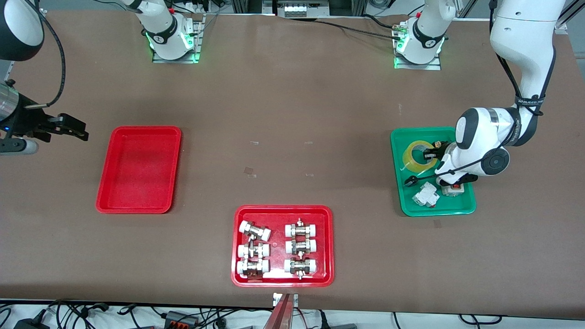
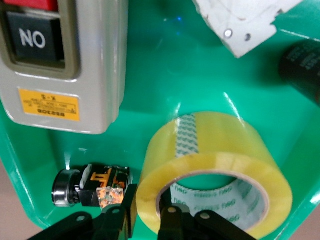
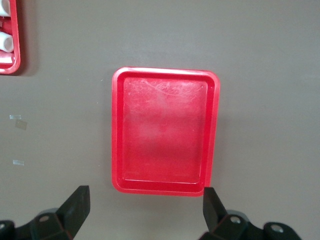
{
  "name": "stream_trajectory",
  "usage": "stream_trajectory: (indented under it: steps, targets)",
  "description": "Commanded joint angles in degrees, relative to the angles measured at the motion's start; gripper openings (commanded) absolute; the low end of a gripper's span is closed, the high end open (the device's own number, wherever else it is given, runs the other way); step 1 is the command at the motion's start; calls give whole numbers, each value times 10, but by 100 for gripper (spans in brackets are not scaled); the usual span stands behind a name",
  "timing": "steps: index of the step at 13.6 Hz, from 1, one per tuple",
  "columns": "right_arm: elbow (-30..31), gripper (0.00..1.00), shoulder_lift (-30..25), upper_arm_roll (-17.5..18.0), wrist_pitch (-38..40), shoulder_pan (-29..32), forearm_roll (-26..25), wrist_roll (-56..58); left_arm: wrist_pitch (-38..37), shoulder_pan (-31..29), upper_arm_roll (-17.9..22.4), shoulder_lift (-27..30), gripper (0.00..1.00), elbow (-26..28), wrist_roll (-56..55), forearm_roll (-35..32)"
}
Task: Left arm passes tape to right arm into tray
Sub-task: 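Close the left gripper on the tape roll and lift it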
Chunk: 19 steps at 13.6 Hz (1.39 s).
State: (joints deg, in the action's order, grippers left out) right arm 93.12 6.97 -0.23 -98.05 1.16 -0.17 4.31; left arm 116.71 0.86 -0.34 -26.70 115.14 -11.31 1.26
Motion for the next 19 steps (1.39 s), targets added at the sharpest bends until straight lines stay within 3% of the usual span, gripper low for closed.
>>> stream_trajectory:
  steps: [1, 5, 8, 12, 15, 19]
  targets:
    - [10, 100, 1, 0, -6, -5, 1, -3, -9, -1, -1, 17, 1, 4, 35, 12]
    - [8, 100, 17, 0, -7, -13, 1, -3, -55, -17, -2, 19, 1, -26, 71, 12]
    - [8, 100, 17, 0, 0, -14, 1, -2, -164, -10, -10, 24, 1, -112, 70, 12]
    - [8, 100, 19, 0, 8, -14, 2, -3, -250, -3, -58, 21, 1, -231, 59, 17]
    - [8, 100, 24, 1, 36, -18, 22, -4, -272, 5, -73, 16, 1, -287, 22, 105]
    - [9, 100, 36, 0, 43, -13, 74, 0, -261, 73, -74, -18, 1, -344, -53, 189]
